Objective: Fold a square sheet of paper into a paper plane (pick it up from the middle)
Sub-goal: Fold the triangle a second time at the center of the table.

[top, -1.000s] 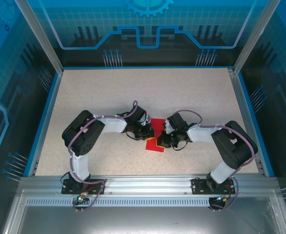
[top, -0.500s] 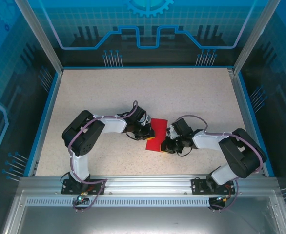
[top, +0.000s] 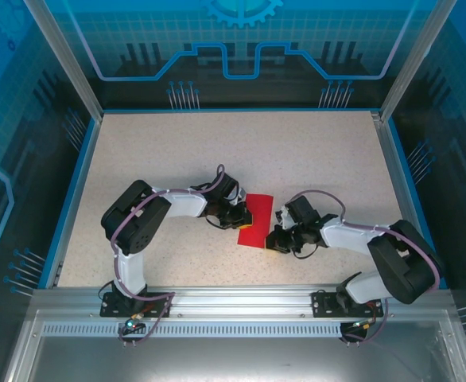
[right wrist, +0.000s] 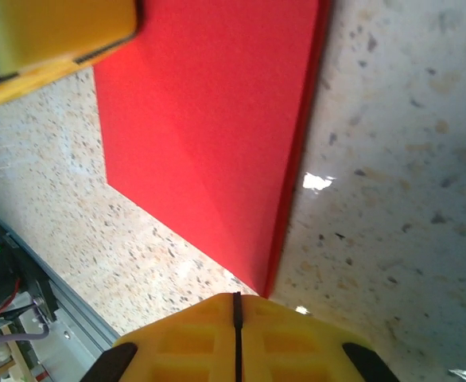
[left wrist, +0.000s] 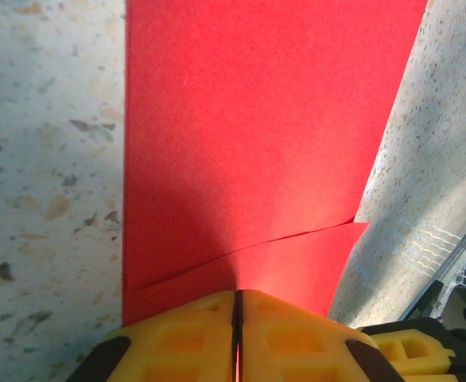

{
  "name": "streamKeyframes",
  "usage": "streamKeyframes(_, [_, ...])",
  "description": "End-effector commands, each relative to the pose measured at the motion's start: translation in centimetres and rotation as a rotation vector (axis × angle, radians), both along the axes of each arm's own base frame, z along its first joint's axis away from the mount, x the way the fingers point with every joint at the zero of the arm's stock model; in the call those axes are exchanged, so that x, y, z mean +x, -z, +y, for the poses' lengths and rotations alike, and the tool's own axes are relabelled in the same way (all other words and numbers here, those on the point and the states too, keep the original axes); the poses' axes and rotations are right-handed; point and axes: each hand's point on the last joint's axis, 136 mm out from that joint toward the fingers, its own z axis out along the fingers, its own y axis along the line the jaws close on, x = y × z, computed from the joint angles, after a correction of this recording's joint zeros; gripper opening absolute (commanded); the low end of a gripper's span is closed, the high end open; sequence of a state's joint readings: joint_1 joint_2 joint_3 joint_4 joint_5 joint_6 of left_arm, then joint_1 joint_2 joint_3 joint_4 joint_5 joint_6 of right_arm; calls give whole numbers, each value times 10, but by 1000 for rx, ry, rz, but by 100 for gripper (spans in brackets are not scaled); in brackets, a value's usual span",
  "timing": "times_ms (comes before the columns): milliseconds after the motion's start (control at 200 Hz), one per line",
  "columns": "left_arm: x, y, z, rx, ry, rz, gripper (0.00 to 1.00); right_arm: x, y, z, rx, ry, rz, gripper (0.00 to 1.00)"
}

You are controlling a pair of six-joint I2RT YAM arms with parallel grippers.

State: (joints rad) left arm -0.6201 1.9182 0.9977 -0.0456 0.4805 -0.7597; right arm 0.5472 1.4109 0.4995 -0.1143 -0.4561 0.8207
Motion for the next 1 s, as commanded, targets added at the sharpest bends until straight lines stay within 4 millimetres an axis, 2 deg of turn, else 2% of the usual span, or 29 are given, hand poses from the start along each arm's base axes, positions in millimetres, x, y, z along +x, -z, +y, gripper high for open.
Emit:
streamKeyframes(0, [-9,25,13,70,-20,57,11,16,-12,10,44,23,-13,8])
streamKeyframes(105, [-8,23,12,65,-18,57,11,25,-6,13,38,33,-8,8])
streamKeyframes(195, [-7,21,11,64,-16,55,11,26,2,13,29,37,9,8])
streamKeyframes(370, [-5,13,6,38,-12,43,12,5,33,-4,-64,33,90,7])
streamKeyframes(480, [-1,2,-1,-2,0,27,14,-2,44,-10,-88,36,116,6])
streamKeyframes(665, [0,-31,-9,-73,8,-16,17,-3,44,-11,-94,43,115,5])
streamKeyframes(755, [-6,-38,-11,-79,9,-17,17,-1,42,-11,-94,46,110,5])
streamKeyframes(885, [-18,-37,-20,-79,18,0,15,0,41,-11,-97,46,108,5])
streamKeyframes(995, [-27,-21,-23,-49,4,35,13,-1,42,-11,-99,46,107,5])
